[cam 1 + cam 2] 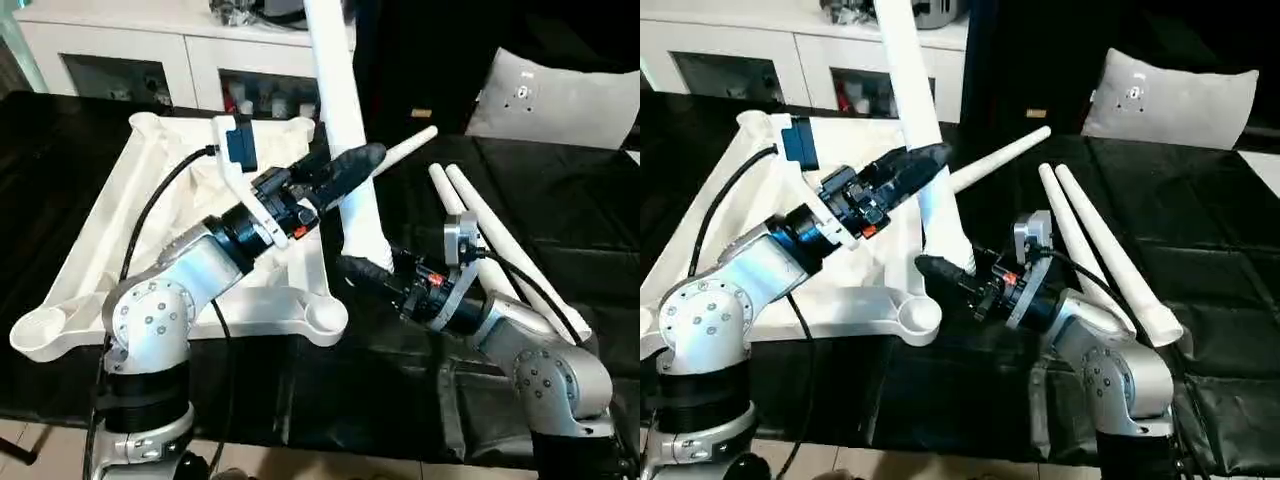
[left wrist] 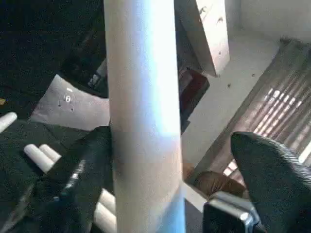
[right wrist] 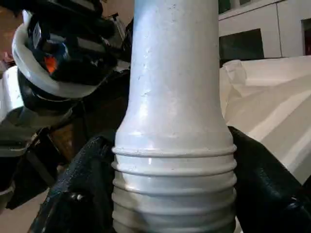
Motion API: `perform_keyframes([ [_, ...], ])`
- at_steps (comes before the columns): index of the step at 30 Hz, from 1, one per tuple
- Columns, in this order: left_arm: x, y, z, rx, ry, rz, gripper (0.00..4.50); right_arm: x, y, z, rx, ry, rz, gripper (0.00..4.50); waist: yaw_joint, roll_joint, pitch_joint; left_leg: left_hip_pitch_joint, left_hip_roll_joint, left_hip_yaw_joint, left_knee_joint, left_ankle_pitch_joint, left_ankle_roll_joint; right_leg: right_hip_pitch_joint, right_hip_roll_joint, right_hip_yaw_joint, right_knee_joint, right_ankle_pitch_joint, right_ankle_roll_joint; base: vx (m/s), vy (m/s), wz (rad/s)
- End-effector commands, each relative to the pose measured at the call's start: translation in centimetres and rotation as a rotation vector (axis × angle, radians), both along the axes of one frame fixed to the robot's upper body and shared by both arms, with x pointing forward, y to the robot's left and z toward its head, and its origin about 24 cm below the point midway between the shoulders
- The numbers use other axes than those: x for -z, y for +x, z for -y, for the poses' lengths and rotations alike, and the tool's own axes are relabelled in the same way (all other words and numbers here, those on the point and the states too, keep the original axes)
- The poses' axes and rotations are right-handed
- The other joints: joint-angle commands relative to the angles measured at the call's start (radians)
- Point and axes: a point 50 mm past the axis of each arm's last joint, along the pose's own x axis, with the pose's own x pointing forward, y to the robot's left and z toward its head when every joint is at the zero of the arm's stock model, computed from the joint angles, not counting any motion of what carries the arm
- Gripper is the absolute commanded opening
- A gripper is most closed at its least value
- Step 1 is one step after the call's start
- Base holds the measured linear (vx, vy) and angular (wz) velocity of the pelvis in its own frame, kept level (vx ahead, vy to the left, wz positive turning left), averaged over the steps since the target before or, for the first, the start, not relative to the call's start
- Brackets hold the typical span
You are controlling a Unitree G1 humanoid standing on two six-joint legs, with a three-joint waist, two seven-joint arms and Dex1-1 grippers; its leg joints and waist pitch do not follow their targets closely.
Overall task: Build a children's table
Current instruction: Insert table leg to table base
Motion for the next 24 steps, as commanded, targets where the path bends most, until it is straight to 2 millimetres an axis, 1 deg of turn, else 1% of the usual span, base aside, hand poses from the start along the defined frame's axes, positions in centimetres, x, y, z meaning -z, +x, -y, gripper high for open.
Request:
perform_keyframes([
  [1, 0.5, -0.1, 0.7, 0.032, 0.036, -0.007, 3.81, -0.3, -0.2, -0.1, -0.007, -0.004, 0.009, 2.79, 0.0, 0.01, -0.062, 0.013, 0.037, -0.02, -0.083, -0.225, -0.017, 0.042, -0.075, 0.048, -0.104, -0.445, -0.059, 0.0, 0.0, 0.0],
  [2, 0.8, 0.1, 0.6, 0.011, 0.061, -0.011, 3.74, -0.3, -0.2, -0.1, -0.008, -0.01, 0.012, 2.79, -0.001, 0.01, -0.063, 0.013, 0.038, -0.022, -0.084, -0.227, -0.019, 0.043, -0.075, 0.047, -0.104, -0.436, -0.057, 0.0, 0.0, 0.0],
  [4, 1.2, 0.5, 0.4, -0.029, 0.099, -0.02, 3.57, -0.3, -0.3, -0.3, -0.011, -0.025, 0.017, 2.79, -0.001, 0.01, -0.062, 0.015, 0.038, -0.021, -0.084, -0.235, -0.02, 0.04, -0.075, 0.048, -0.104, -0.431, -0.059, 0.0, 0.0, 0.0],
  [7, 1.2, 0.8, 0.2, -0.058, 0.108, -0.022, 3.29, -0.2, -0.4, -0.3, -0.008, -0.04, 0.021, 2.79, 0.0, 0.009, -0.064, 0.01, 0.038, -0.021, -0.084, -0.221, -0.019, 0.045, -0.078, 0.05, -0.102, -0.413, -0.063, 0.0, 0.0, 0.0],
  [9, 1.1, 0.9, 0.1, -0.066, 0.104, -0.021, 3.22, -0.2, -0.4, -0.3, -0.007, -0.046, 0.024, 2.79, 0.0, 0.008, -0.065, 0.01, 0.038, -0.02, -0.083, -0.21, -0.019, 0.046, -0.078, 0.051, -0.098, -0.383, -0.077, 0.0, 0.0, 0.0],
  [11, 0.9, 0.9, 0.0, -0.069, 0.094, -0.011, 2.94, -0.2, -0.2, -0.2, 0.008, -0.051, 0.025, 2.79, 0.001, 0.008, -0.065, 0.009, 0.038, -0.019, -0.083, -0.201, -0.017, 0.046, -0.077, 0.051, -0.095, -0.362, -0.087, 0.0, 0.0, 0.0],
  [13, 0.7, 0.9, -0.1, -0.064, 0.078, -0.005, 2.87, -0.2, -0.1, -0.1, 0.018, -0.054, 0.024, 2.79, 0.001, 0.008, -0.065, 0.009, 0.037, -0.018, -0.083, -0.192, -0.015, 0.047, -0.077, 0.051, -0.094, -0.352, -0.094, 0.0, 0.0, 0.0],
  [14, 0.7, 0.8, -0.1, -0.063, 0.077, -0.004, 2.73, -0.2, -0.1, -0.1, 0.017, -0.056, 0.023, 2.79, 0.002, 0.009, -0.066, 0.009, 0.038, -0.017, -0.082, -0.186, -0.012, 0.047, -0.077, 0.052, -0.094, -0.341, -0.099, 0.0, 0.0, 0.0],
  [15, 0.8, 0.8, -0.1, -0.061, 0.079, -0.002, 2.73, -0.2, -0.1, -0.1, 0.015, -0.061, 0.023, 2.79, 0.001, 0.009, -0.065, 0.008, 0.038, -0.017, -0.083, -0.187, -0.012, 0.048, -0.076, 0.052, -0.093, -0.34, -0.1, 0.0, 0.0, 0.0],
  [17, 0.8, 0.8, 0.0, -0.058, 0.082, 0.0, 2.45, -0.2, -0.1, -0.1, 0.013, -0.065, 0.023, 2.79, 0.001, 0.007, -0.066, 0.009, 0.038, -0.017, -0.083, -0.183, -0.011, 0.048, -0.077, 0.052, -0.092, -0.332, -0.103, 0.0, 0.0, 0.0],
  [18, 0.9, 0.7, 0.0, -0.054, 0.084, 0.002, 2.4, -0.1, -0.1, -0.2, 0.009, -0.073, 0.022, 2.79, 0.001, 0.007, -0.065, 0.008, 0.038, -0.017, -0.083, -0.181, -0.01, 0.048, -0.076, 0.052, -0.092, -0.329, -0.105, 0.0, 0.0, 0.0],
  [20, 0.9, 0.7, 0.1, -0.052, 0.085, 0.002, 2.32, -0.1, -0.1, -0.2, 0.006, -0.08, 0.023, 2.79, 0.001, 0.008, -0.064, 0.009, 0.038, -0.016, -0.083, -0.184, -0.011, 0.048, -0.077, 0.052, -0.093, -0.336, -0.105, 0.0, 0.0, 0.0],
  [21, 0.9, 0.6, 0.1, -0.051, 0.086, 0.003, 2.11, 0.0, -0.1, -0.2, 0.003, -0.094, 0.023, 2.79, 0.0, 0.009, -0.063, 0.008, 0.038, -0.017, -0.085, -0.194, -0.013, 0.048, -0.076, 0.052, -0.094, -0.346, -0.104, 0.0, 0.0, 0.0],
  [24, 0.9, 0.6, 0.2, -0.044, 0.079, 0.001, 2.09, 0.1, -0.1, -0.2, 0.001, -0.101, 0.023, 2.79, 0.0, 0.009, -0.063, 0.009, 0.037, -0.017, -0.084, -0.201, -0.013, 0.047, -0.077, 0.052, -0.098, -0.366, -0.097, 0.0, 0.0, 0.0],
])
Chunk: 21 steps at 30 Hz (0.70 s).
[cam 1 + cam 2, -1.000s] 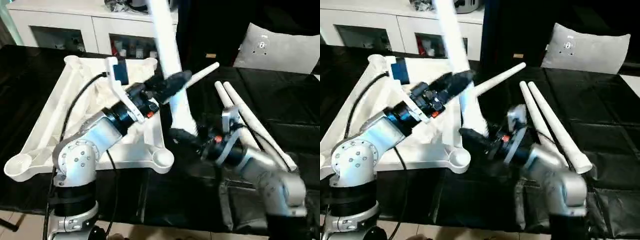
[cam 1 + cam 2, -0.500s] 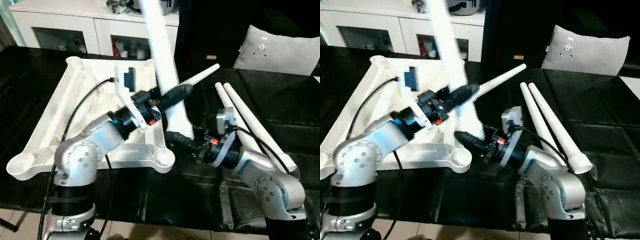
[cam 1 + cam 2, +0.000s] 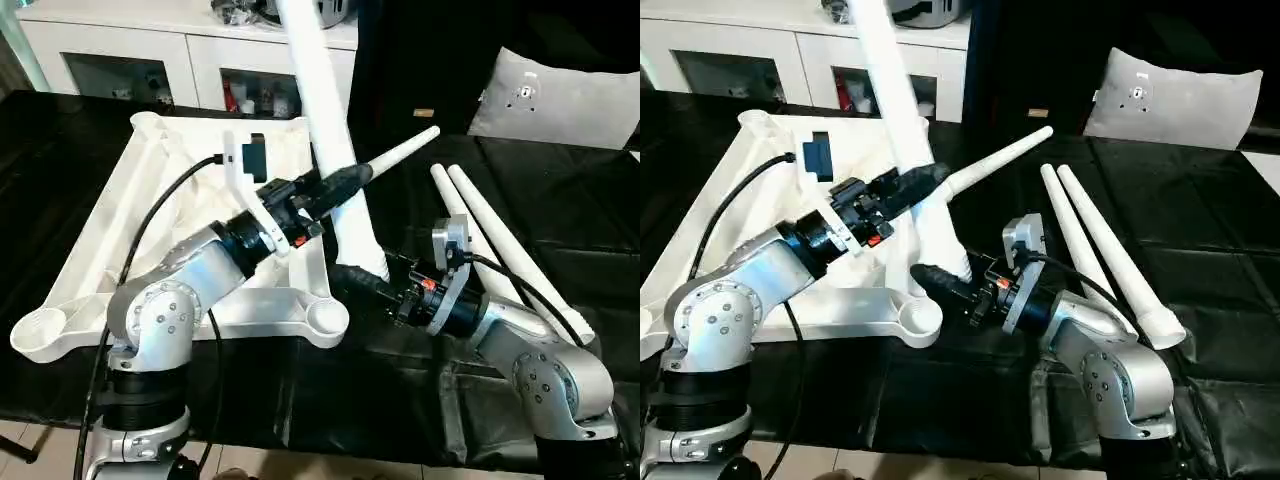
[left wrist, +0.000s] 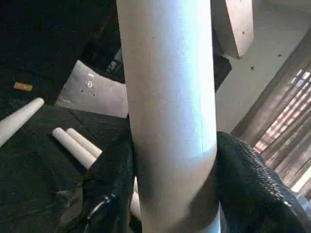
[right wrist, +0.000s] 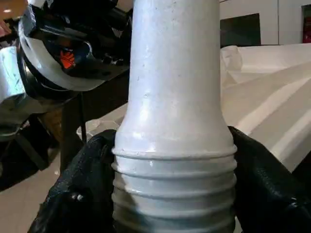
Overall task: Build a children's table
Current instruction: Insert table leg to table base
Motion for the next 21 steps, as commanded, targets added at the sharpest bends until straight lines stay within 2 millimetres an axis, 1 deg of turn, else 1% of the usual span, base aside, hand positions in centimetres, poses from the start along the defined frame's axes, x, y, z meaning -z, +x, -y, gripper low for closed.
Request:
perform_keyframes([
  [1, -0.3, -0.1, 0.2, 0.011, 0.004, 0.019, 2.01, -0.3, 0.0, 0.1, 0.0, -0.019, 0.018, 2.79, 0.001, 0.01, -0.063, 0.009, 0.039, -0.017, -0.078, -0.204, -0.013, 0.047, -0.077, 0.051, -0.094, -0.371, -0.098, 0.0, 0.0, 0.0],
  [2, -0.3, -0.1, 0.2, 0.012, 0.003, 0.019, 1.99, -0.3, 0.0, 0.1, 0.001, -0.021, 0.018, 2.79, 0.0, 0.009, -0.063, 0.009, 0.038, -0.017, -0.078, -0.208, -0.013, 0.047, -0.077, 0.051, -0.096, -0.379, -0.094, 0.0, 0.0, 0.0],
  [5, -0.4, 0.1, 0.1, -0.001, -0.004, 0.016, 1.98, -0.3, 0.1, 0.2, 0.005, -0.024, 0.017, 2.79, 0.0, 0.01, -0.063, 0.009, 0.038, -0.018, -0.078, -0.21, -0.013, 0.047, -0.076, 0.05, -0.096, -0.383, -0.091, 0.0, 0.0, 0.0],
  [7, -0.4, 0.2, -0.1, -0.012, -0.003, 0.014, 1.98, -0.3, 0.1, 0.2, 0.009, -0.025, 0.016, 2.79, 0.0, 0.009, -0.063, 0.008, 0.038, -0.018, -0.078, -0.204, -0.013, 0.047, -0.075, 0.051, -0.096, -0.373, -0.091, 0.0, 0.0, 0.0],
  [9, -0.4, 0.3, -0.2, -0.023, 0.0, 0.016, 1.98, -0.2, 0.2, 0.3, 0.019, -0.035, 0.019, 2.79, 0.001, 0.013, -0.065, 0.009, 0.039, -0.019, -0.078, -0.206, -0.015, 0.047, -0.075, 0.05, -0.095, -0.369, -0.093, 0.0, 0.0, 0.0],
  [10, -0.5, 0.4, -0.3, -0.029, 0.0, 0.016, 1.98, -0.2, 0.2, 0.3, 0.025, -0.041, 0.02, 2.79, 0.0, 0.012, -0.064, 0.008, 0.039, -0.019, -0.078, -0.207, -0.016, 0.047, -0.075, 0.05, -0.095, -0.366, -0.095, 0.0, 0.0, 0.0],
  [11, -0.7, 0.7, -0.6, -0.057, 0.006, 0.021, 1.98, -0.2, 0.3, 0.4, 0.039, -0.042, 0.012, 3.14, 0.0, 0.011, -0.065, 0.009, 0.038, -0.018, -0.078, -0.207, -0.015, 0.047, -0.075, 0.05, -0.095, -0.364, -0.095, 0.0, 0.0, 0.0],
  [13, -1.0, 1.0, -0.9, -0.087, 0.015, 0.028, 1.98, -0.1, 0.5, 0.6, 0.053, -0.043, 0.011, 3.49, 0.0, 0.013, -0.066, 0.01, 0.038, -0.019, -0.078, -0.208, -0.016, 0.047, -0.075, 0.05, -0.094, -0.362, -0.097, 0.0, 0.0, 0.0],
  [15, -1.2, 1.3, -1.1, -0.111, 0.018, 0.028, 1.98, -0.1, 0.5, 0.8, 0.063, -0.043, 0.029, 3.68, 0.001, 0.013, -0.066, 0.01, 0.039, -0.019, -0.078, -0.204, -0.016, 0.047, -0.075, 0.05, -0.093, -0.352, -0.099, 0.0, 0.0, 0.0],
  [16, -1.3, 1.5, -1.3, -0.127, 0.017, 0.024, 1.98, -0.2, 0.5, 0.9, 0.068, -0.042, 0.042, 3.68, 0.0, 0.011, -0.065, 0.008, 0.037, -0.017, -0.077, -0.207, -0.014, 0.048, -0.075, 0.05, -0.095, -0.357, -0.095, 0.0, 0.0, 0.0],
  [17, -1.2, 1.8, -1.5, -0.146, 0.018, 0.017, 1.97, -0.1, 0.4, 1.1, 0.064, -0.036, 0.041, 3.83, 0.0, 0.011, -0.066, 0.008, 0.036, -0.017, -0.076, -0.204, -0.015, 0.049, -0.075, 0.05, -0.094, -0.358, -0.093, 0.0, 0.0, 0.0],
  [19, -1.2, 2.0, -1.8, -0.167, 0.023, 0.01, 1.95, -0.1, 0.2, 1.3, 0.055, -0.034, 0.042, 3.95, 0.001, 0.011, -0.066, 0.008, 0.036, -0.017, -0.076, -0.2, -0.01, 0.049, -0.075, 0.05, -0.096, -0.361, -0.089, 0.0, 0.0, 0.0],
  [20, -1.1, 2.1, -1.9, -0.173, 0.029, 0.008, 1.94, -0.1, 0.0, 1.4, 0.051, -0.027, 0.045, 3.98, 0.002, 0.015, -0.065, 0.008, 0.037, -0.018, -0.077, -0.2, -0.009, 0.049, -0.074, 0.05, -0.094, -0.358, -0.091, 0.0, 0.0, 0.0],
  [21, -1.1, 2.1, -1.9, -0.174, 0.03, 0.008, 1.94, -0.1, 0.0, 1.4, 0.05, -0.026, 0.045, 4.06, 0.001, 0.014, -0.067, 0.008, 0.037, -0.018, -0.077, -0.197, -0.007, 0.049, -0.074, 0.05, -0.095, -0.35, -0.091, 0.0, 0.0, 0.0],
])
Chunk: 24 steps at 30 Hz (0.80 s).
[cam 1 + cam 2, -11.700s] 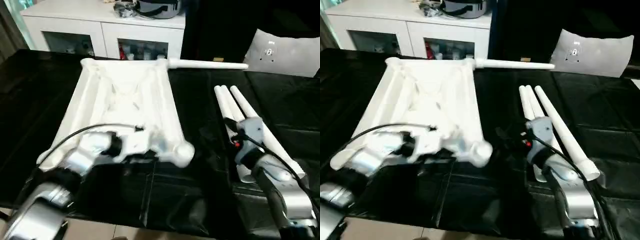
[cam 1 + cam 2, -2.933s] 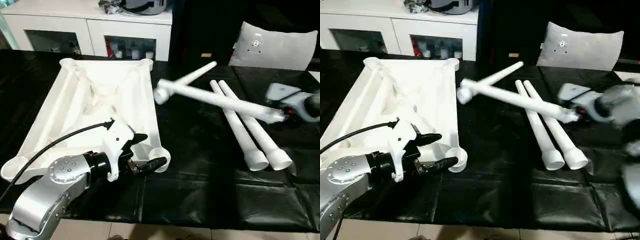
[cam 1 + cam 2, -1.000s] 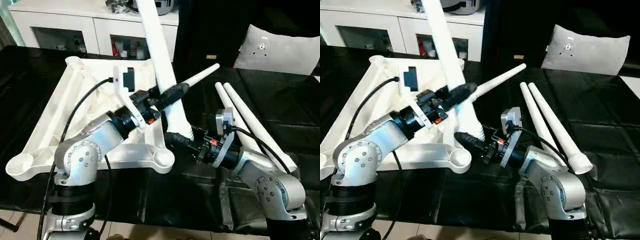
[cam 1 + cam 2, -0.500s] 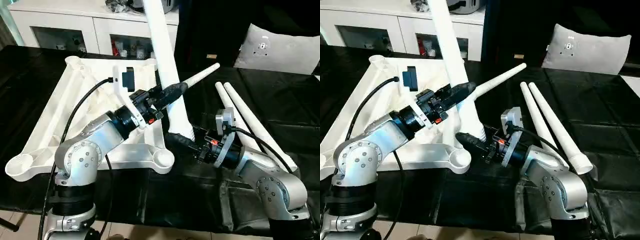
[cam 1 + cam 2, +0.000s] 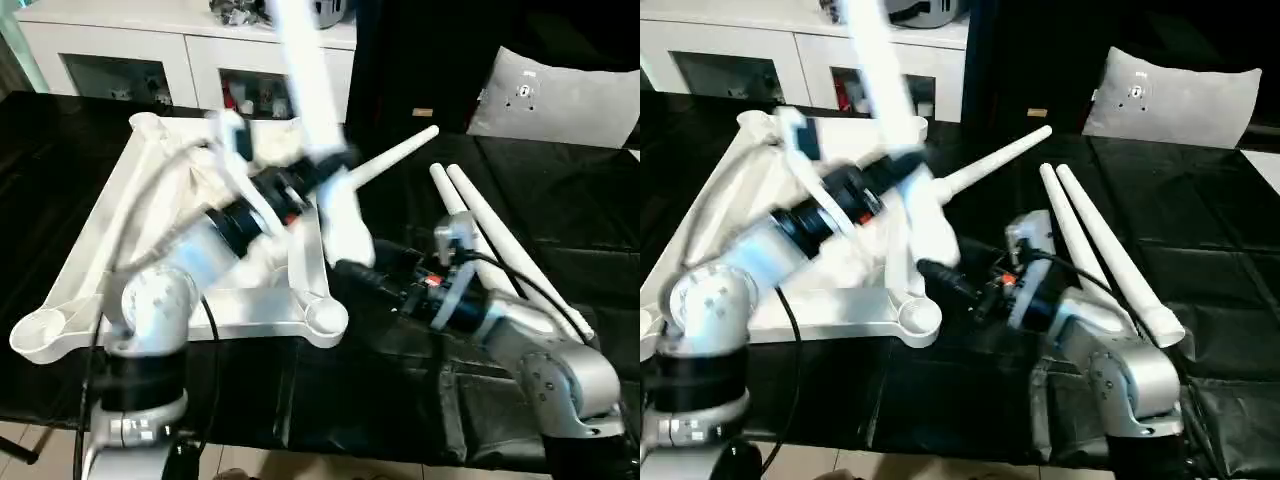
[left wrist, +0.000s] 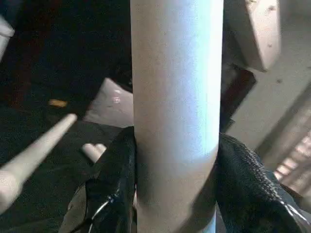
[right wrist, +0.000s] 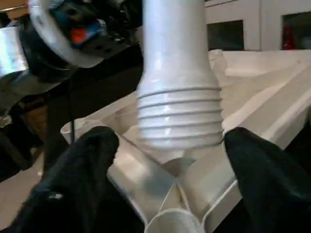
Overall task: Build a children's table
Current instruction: Insert table leg to table base
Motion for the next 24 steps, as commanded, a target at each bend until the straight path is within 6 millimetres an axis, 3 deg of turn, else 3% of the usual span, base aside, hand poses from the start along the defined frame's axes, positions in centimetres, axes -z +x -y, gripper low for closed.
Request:
perform_keyframes([
  [1, -0.4, 0.3, -0.2, -0.022, 0.013, 0.015, 1.94, -0.3, -0.3, 0.7, 0.007, 0.009, 0.021, 4.19, 0.002, 0.011, -0.067, 0.008, 0.038, -0.019, -0.076, -0.19, -0.006, 0.05, -0.074, 0.05, -0.091, -0.334, -0.095, 0.0, 0.0, 0.0],
  [4, -0.4, 0.2, -0.3, -0.016, 0.033, 0.022, 1.94, -0.3, 0.1, 2.9, 0.116, -0.024, 0.041, 4.41, 0.005, 0.01, -0.067, 0.009, 0.039, -0.018, -0.077, -0.191, -0.007, 0.05, -0.075, 0.051, -0.089, -0.314, -0.112, 0.0, 0.0, 0.0],
  [7, -0.4, 0.1, -0.2, -0.008, 0.042, 0.026, 1.93, -1.2, 0.7, 4.3, 0.19, 0.005, 0.066, 4.5, 0.003, 0.008, -0.065, 0.009, 0.035, -0.016, -0.075, -0.197, -0.002, 0.049, -0.076, 0.05, -0.093, -0.353, -0.111, 0.0, 0.0, 0.0],
  [12, -0.4, 0.1, 0.0, 0.003, 0.05, 0.032, 1.93, -1.9, 1.1, 5.3, 0.208, 0.036, 0.031, 4.5, 0.003, 0.009, -0.066, 0.009, 0.036, -0.017, -0.075, -0.183, 0.005, 0.05, -0.073, 0.048, -0.092, -0.344, -0.109, 0.0, 0.0, 0.0],
  [16, -0.5, -0.1, 0.3, 0.04, 0.074, 0.054, 1.93, -2.4, 1.4, 5.0, 0.162, 0.023, 0.026, 4.5, 0.002, 0.004, -0.069, 0.008, 0.036, -0.015, -0.073, -0.165, 0.01, 0.052, -0.074, 0.048, -0.089, -0.322, -0.119, 0.0, 0.0, 0.0],
  [19, -0.5, -0.3, 0.4, 0.058, 0.079, 0.064, 1.93, -2.3, 1.4, 4.9, 0.146, 0.012, 0.022, 4.5, 0.003, 0.006, -0.068, 0.008, 0.036, -0.014, -0.072, -0.162, 0.008, 0.051, -0.075, 0.049, -0.089, -0.322, -0.124, 0.0, 0.0, 0.0],
  [20, -0.6, -0.6, 0.6, 0.1, 0.086, 0.081, 1.93, -2.4, 1.4, 4.5, 0.114, 0.009, 0.017, 4.5, 0.003, 0.002, -0.07, 0.007, 0.037, -0.014, -0.072, -0.16, 0.009, 0.052, -0.076, 0.049, -0.089, -0.321, -0.124, 0.0, 0.0, 0.0],
  [22, -0.7, -1.0, 0.8, 0.17, 0.101, 0.107, 1.93, -2.6, 1.3, 4.0, 0.046, 0.001, 0.02, 4.5, 0.005, 0.005, -0.071, 0.009, 0.039, -0.015, -0.073, -0.154, 0.012, 0.053, -0.076, 0.05, -0.086, -0.317, -0.126, 0.0, 0.0, 0.0],
  [23, -1.0, -2.0, 1.3, 0.318, 0.127, 0.149, 1.93, -2.9, 0.9, 3.0, -0.114, -0.023, 0.021, 4.5, 0.006, 0.003, -0.073, 0.01, 0.039, -0.016, -0.072, -0.155, 0.011, 0.055, -0.078, 0.049, -0.084, -0.315, -0.132, 0.0, 0.0, 0.0],
  [24, -1.0, -2.0, 1.3, 0.318, 0.127, 0.149, 1.93, -2.9, 0.9, 3.0, -0.114, -0.023, 0.021, 4.5, 0.006, 0.003, -0.073, 0.01, 0.039, -0.016, -0.072, -0.155, 0.011, 0.055, -0.078, 0.049, -0.084, -0.315, -0.132, 0.0, 0.0, 0.0],
])
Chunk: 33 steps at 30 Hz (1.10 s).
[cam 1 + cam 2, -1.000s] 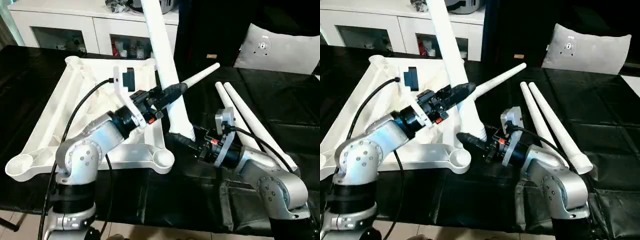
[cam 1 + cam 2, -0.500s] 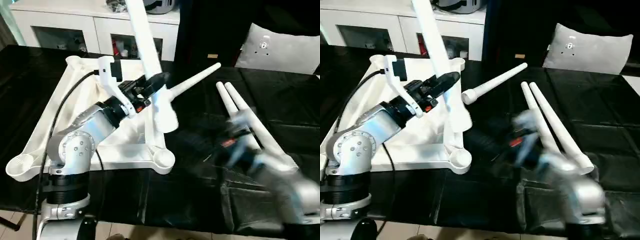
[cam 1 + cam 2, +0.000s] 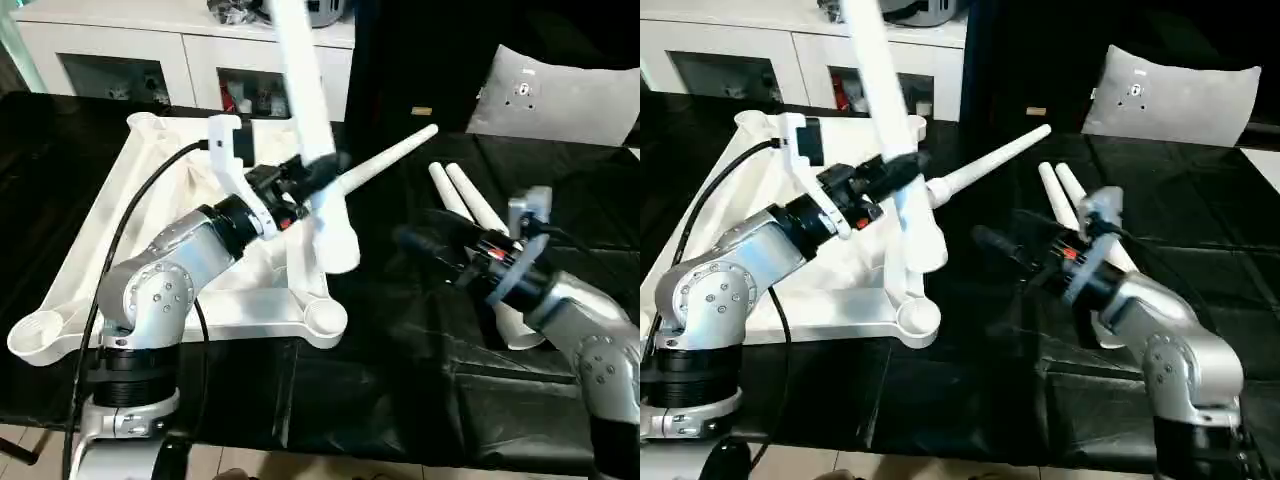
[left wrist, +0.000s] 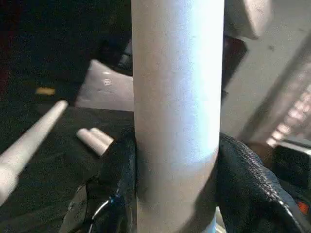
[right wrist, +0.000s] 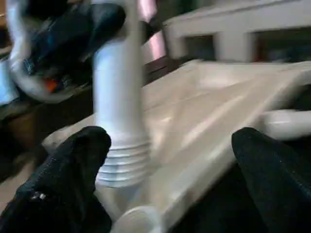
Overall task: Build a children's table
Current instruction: Insert table leg to table base
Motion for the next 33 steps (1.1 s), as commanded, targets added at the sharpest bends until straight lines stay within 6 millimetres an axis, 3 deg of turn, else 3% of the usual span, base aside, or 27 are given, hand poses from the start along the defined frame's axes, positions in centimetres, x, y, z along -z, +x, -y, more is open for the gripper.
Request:
perform_keyframes([
  [1, -1.0, -1.4, 1.2, 0.186, 0.013, 0.063, 1.93, -0.6, -0.3, -0.9, -0.16, -0.007, 0.004, 4.5, 0.007, 0.006, -0.073, 0.01, 0.042, -0.015, -0.071, -0.148, 0.013, 0.054, -0.077, 0.051, -0.081, -0.298, -0.139, 0.0, 0.0, 0.0],
  [4, -1.3, -1.9, 1.5, 0.275, 0.026, 0.085, 1.93, -0.8, -0.3, -1.1, -0.222, -0.009, -0.003, 4.32, 0.008, 0.003, -0.071, 0.01, 0.042, -0.012, -0.069, -0.15, 0.012, 0.054, -0.078, 0.052, -0.079, -0.296, -0.157, 0.0, 0.0, 0.0],
  [8, -1.7, -2.9, 2.2, 0.42, 0.034, 0.121, 1.93, -1.4, -0.1, -1.9, -0.318, 0.009, -0.013, 3.93, 0.012, 0.002, -0.071, 0.01, 0.042, -0.013, -0.069, -0.152, 0.004, 0.055, -0.08, 0.052, -0.078, -0.315, -0.156, 0.0, 0.0, 0.0],
  [13, -1.7, -3.2, 2.5, 0.483, 0.035, 0.141, 1.93, -1.7, -0.5, -2.3, -0.434, 0.024, -0.044, 3.6, 0.018, 0.001, -0.074, 0.012, 0.042, -0.011, -0.067, -0.137, 0.005, 0.057, -0.079, 0.053, -0.076, -0.296, -0.159, 0.0, 0.0, 0.0],
  [21, -1.7, -2.9, 2.9, 0.511, 0.032, 0.157, 1.93, -1.9, -0.4, -2.6, -0.483, 0.041, -0.057, 2.77, 0.026, 0.0, -0.077, 0.012, 0.04, -0.01, -0.064, -0.123, 0.004, 0.058, -0.078, 0.052, -0.074, -0.279, -0.163, 0.0, 0.0, 0.0],
  [24, -1.7, -2.8, 3.0, 0.513, 0.037, 0.163, 1.93, -1.8, -0.4, -2.8, -0.492, 0.044, -0.062, 2.47, 0.029, 0.004, -0.077, 0.012, 0.041, -0.011, -0.065, -0.123, 0.001, 0.057, -0.078, 0.052, -0.074, -0.282, -0.16, 0.0, 0.0, 0.0],
  [33, -1.4, -2.4, 2.9, 0.479, 0.055, 0.168, 1.93, -1.5, -0.6, -3.0, -0.496, 0.048, -0.067, 2.0, 0.031, 0.002, -0.079, 0.011, 0.04, -0.011, -0.064, -0.118, -0.001, 0.06, -0.078, 0.052, -0.071, -0.259, -0.165, 0.0, 0.0, 0.0],
])
